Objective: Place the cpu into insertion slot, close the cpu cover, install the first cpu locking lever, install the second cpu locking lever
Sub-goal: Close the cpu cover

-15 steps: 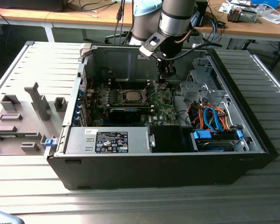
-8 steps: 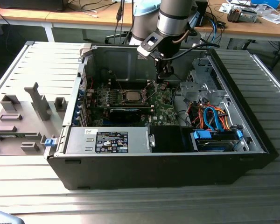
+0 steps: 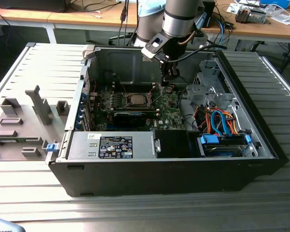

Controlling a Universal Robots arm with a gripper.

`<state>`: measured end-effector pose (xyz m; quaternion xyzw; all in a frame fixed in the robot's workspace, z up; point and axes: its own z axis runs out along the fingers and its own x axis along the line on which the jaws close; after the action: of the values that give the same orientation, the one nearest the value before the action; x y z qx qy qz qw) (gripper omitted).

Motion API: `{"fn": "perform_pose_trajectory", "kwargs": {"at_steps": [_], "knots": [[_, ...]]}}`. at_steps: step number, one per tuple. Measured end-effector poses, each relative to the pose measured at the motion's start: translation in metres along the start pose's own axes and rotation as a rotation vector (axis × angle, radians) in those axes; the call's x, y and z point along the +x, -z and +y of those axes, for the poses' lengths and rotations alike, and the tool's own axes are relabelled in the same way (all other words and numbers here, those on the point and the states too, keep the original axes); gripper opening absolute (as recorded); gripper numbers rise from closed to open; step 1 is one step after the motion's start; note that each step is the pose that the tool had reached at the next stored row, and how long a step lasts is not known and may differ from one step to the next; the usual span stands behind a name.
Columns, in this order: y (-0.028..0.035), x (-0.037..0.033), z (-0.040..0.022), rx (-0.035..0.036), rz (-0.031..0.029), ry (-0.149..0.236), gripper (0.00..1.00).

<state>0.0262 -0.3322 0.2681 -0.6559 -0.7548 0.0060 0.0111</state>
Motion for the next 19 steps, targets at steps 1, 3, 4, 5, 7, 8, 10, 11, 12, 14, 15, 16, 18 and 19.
{"fn": "perform_pose_trajectory", "kwargs": {"at_steps": [1,3,4,5,7,8,10,11,12,14,15,16,18,19], "knots": [[0.0000,0.0000,-0.0002,0.0000,-0.0001,0.000,0.11],[0.0000,0.0001,-0.0008,0.0000,0.0000,0.000,0.11],[0.0000,0.0002,-0.0011,0.0000,0.0000,0.000,0.11],[0.0000,0.0002,-0.0013,0.0000,0.0000,0.000,0.11],[0.0000,0.0003,-0.0018,0.0000,0.0000,0.000,0.11],[-0.0001,0.0003,-0.0021,0.0000,0.0000,0.000,0.11],[-0.0001,0.0003,-0.0024,0.0000,0.0000,0.000,0.11],[-0.0001,0.0004,-0.0026,0.0000,0.0000,0.000,0.11],[-0.0001,0.0004,-0.0029,0.0000,0.0000,0.000,0.11],[-0.0001,0.0005,-0.0034,0.0000,-0.0001,0.000,0.11],[-0.0001,0.0005,-0.0038,0.0000,-0.0001,0.000,0.11],[-0.0001,0.0006,-0.0044,0.0001,0.0000,0.000,0.11],[-0.0001,0.0007,-0.0050,0.0000,0.0000,0.000,0.11],[-0.0001,0.0008,-0.0054,0.0000,0.0000,0.000,0.11]]}}
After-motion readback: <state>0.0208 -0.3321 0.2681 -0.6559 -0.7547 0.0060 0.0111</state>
